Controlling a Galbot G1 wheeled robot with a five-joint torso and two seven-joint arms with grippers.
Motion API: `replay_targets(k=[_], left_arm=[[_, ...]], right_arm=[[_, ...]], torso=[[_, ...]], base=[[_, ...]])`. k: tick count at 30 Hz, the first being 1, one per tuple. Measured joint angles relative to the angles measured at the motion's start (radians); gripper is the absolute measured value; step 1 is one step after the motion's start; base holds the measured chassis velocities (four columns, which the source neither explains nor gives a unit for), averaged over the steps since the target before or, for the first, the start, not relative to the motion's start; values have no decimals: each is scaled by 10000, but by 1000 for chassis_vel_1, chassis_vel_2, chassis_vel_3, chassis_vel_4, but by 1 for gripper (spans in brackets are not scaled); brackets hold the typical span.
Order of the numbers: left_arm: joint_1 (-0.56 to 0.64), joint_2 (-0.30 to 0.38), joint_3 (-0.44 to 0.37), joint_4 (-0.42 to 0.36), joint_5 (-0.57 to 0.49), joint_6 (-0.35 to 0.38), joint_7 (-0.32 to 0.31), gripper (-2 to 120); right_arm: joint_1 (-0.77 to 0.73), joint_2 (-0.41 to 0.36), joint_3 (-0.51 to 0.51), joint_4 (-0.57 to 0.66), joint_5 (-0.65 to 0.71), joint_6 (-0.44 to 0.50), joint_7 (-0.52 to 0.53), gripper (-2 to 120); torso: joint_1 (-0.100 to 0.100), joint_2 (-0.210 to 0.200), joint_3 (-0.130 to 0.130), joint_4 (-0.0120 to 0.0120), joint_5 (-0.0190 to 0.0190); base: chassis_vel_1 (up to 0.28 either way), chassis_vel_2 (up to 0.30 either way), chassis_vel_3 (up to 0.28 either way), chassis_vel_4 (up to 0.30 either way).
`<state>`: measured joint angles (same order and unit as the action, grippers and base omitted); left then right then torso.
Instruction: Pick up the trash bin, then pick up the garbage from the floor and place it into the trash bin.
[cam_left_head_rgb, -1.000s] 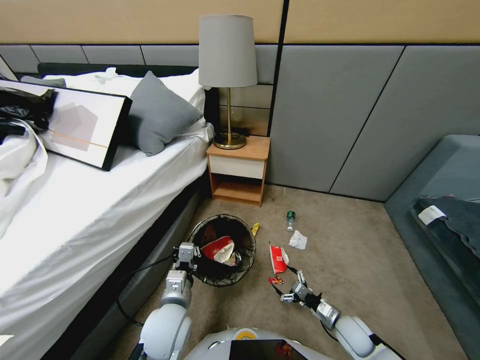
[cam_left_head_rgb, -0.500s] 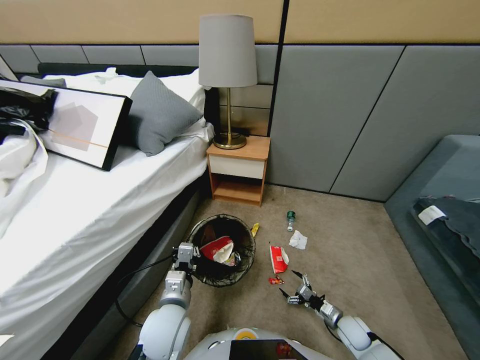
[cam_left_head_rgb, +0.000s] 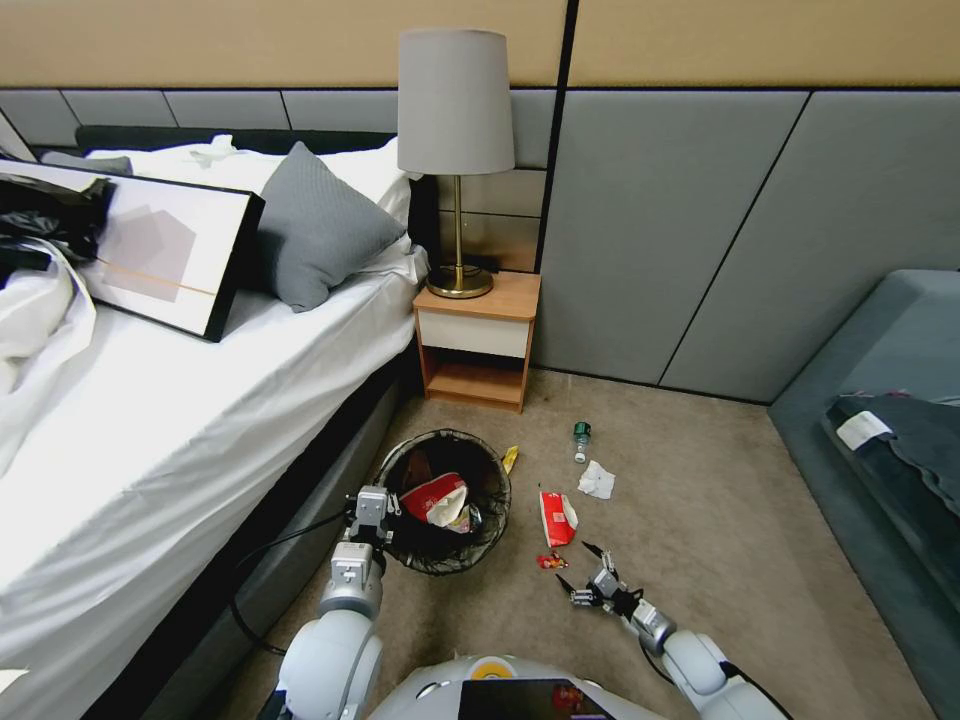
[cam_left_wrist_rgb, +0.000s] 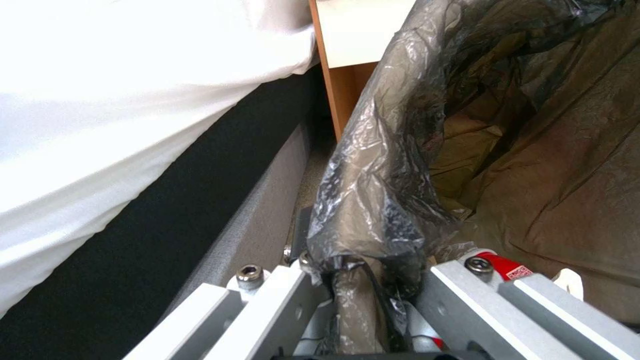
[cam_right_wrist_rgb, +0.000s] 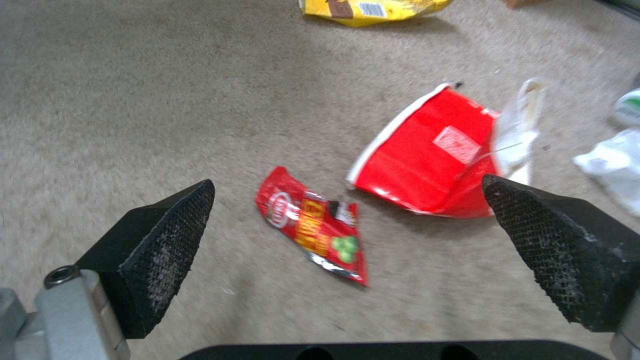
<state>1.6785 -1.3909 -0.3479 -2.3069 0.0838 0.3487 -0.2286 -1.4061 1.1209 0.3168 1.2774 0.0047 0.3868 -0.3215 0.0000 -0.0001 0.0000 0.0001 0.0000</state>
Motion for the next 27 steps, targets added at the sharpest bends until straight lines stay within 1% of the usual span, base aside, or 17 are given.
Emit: replay_targets(k=[6,15,22,27], left_arm=[[24,-17,6,-1,33,-9,0,2],[91,-24,-25,-14,52,-20,0,2],[86,-40,-21,-16,57,-21,-1,2],[85,-38,-5,16,68,-22,-1,2]], right_arm=[[137,223,-128,-275,126,-54,22,100],[567,852,-530,-1113,331,-143,213,100],[722,929,-552,-1398,424,-177,265,100],[723,946,-353,-1675,732,-171,295,100]], torso=[[1,0,0,0,-1],[0,0,0,0,0],[1,0,0,0,1],[1,0,0,-1,0]], base=[[0,0,0,0],[0,0,0,0],[0,0,0,0],[0,0,0,0]])
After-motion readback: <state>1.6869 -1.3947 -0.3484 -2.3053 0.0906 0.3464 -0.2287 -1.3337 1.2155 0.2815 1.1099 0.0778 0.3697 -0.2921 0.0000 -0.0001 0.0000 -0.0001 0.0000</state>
